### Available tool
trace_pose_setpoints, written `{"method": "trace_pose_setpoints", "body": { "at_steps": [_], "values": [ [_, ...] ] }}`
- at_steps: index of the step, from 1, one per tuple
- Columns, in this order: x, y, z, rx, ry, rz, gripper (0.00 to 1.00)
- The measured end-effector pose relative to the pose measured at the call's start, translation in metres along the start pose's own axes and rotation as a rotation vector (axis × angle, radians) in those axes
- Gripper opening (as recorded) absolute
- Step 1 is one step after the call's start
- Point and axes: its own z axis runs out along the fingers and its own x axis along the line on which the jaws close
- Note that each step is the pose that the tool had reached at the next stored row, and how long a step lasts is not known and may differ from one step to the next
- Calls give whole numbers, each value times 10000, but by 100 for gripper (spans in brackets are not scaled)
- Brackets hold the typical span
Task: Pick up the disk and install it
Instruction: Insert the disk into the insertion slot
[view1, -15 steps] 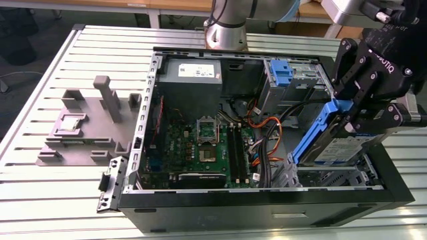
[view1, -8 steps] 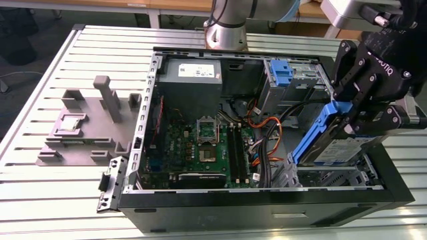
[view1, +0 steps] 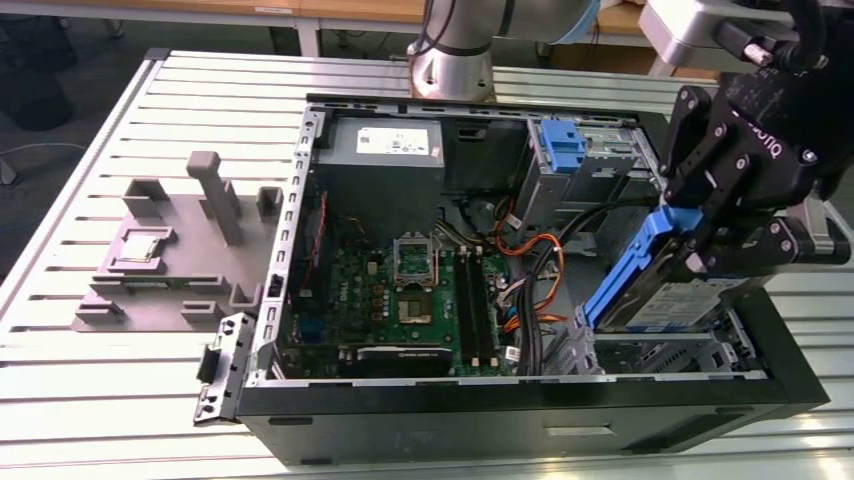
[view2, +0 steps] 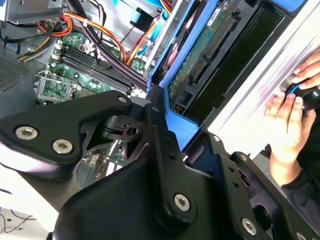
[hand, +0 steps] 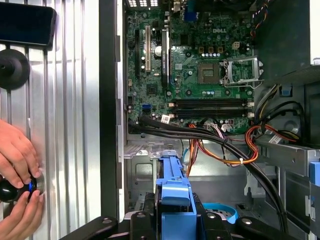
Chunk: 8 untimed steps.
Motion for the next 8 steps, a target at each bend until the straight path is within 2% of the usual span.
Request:
{"method": "trace_pose_setpoints", "body": {
  "at_steps": [8],
  "values": [
    [7,-1,35,0,1,0,37]
  ]
}}
